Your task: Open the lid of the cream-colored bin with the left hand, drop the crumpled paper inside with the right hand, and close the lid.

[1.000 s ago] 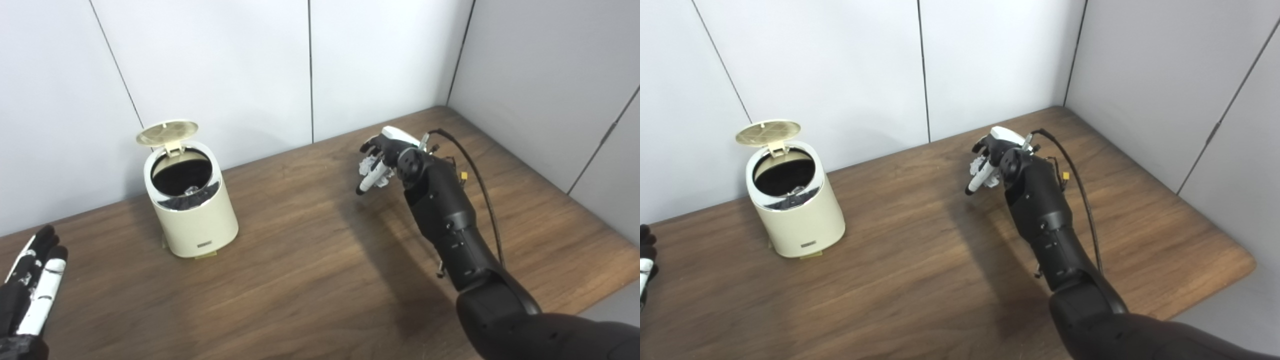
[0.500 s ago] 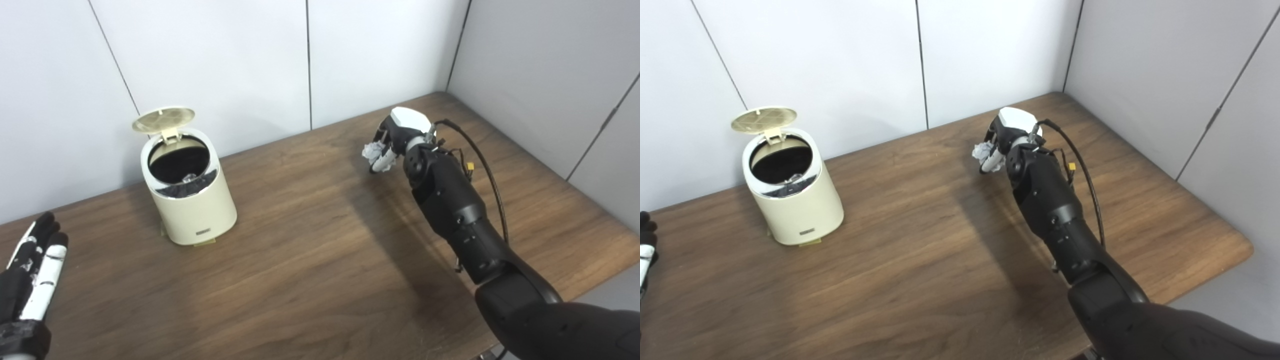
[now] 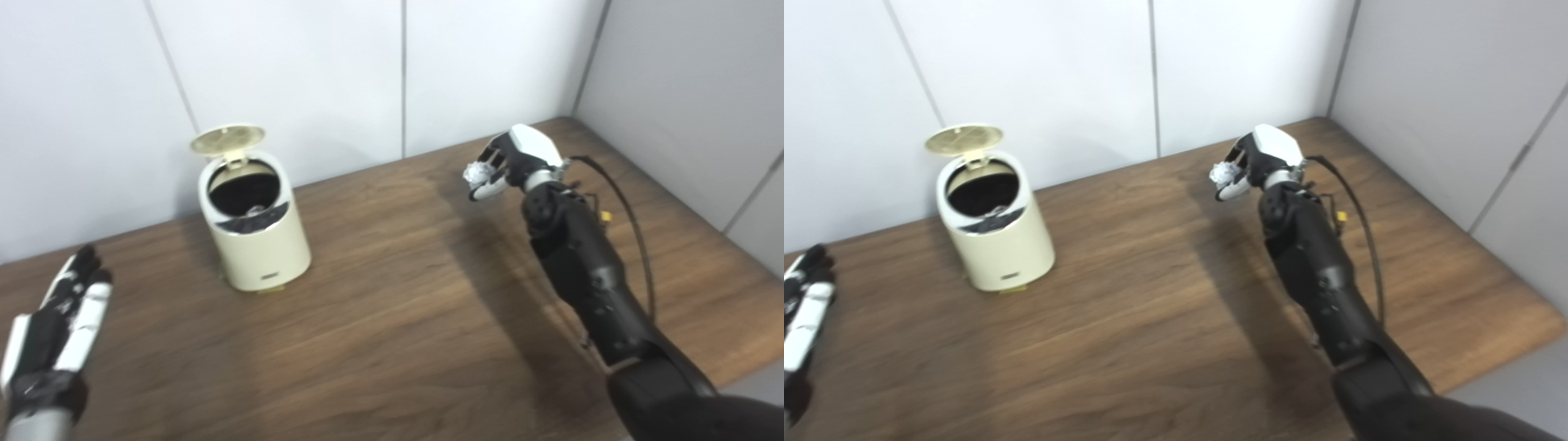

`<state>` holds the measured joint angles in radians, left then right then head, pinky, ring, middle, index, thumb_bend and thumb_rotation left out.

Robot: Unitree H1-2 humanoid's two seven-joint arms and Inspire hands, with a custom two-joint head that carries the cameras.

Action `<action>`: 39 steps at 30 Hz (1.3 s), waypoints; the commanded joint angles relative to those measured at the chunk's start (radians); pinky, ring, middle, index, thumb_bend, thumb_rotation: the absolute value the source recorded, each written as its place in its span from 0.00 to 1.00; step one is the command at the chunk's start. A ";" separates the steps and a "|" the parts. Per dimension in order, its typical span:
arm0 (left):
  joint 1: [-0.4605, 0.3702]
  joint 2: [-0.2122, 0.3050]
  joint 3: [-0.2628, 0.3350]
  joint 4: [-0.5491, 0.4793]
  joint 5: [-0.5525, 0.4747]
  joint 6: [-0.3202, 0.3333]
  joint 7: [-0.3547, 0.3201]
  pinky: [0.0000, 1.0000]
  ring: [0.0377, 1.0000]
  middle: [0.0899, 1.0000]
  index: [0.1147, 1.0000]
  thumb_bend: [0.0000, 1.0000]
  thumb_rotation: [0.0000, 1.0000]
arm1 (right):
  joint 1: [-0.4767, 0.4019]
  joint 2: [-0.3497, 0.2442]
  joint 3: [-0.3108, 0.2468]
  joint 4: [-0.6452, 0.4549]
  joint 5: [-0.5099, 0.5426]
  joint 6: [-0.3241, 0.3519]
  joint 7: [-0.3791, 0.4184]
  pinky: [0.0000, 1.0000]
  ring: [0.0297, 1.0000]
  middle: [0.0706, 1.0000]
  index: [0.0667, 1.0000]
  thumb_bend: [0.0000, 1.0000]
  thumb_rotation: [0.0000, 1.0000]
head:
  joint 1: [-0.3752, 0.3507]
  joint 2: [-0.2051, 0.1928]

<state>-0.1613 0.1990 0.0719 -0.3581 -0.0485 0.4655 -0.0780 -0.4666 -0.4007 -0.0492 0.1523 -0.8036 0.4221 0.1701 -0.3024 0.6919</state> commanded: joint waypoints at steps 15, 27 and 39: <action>0.022 -0.048 -0.018 0.050 0.021 -0.082 0.008 0.96 0.98 0.95 0.98 0.53 0.54 | -0.043 0.053 0.166 -0.413 0.001 0.035 0.049 0.32 0.34 0.45 0.49 0.51 0.00 | 0.186 -0.097; 0.043 -0.081 -0.040 0.100 0.044 -0.147 0.017 0.97 0.97 0.95 0.97 0.53 0.55 | -0.063 0.147 0.239 -0.458 -0.005 -0.032 0.022 0.36 0.35 0.46 0.47 0.52 0.00 | 0.258 -0.174; 0.055 -0.089 -0.056 0.184 0.082 -0.242 0.027 0.95 0.96 0.94 0.98 0.53 0.60 | -0.097 0.236 0.258 -0.380 0.011 -0.092 -0.053 0.44 0.35 0.46 0.48 0.50 0.00 | 0.288 -0.251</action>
<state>-0.0829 0.1119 0.0187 -0.1651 0.0156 0.2750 -0.0675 -0.5149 -0.1699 0.2112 -0.2170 -0.7925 0.3736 0.1531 -0.0153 0.4464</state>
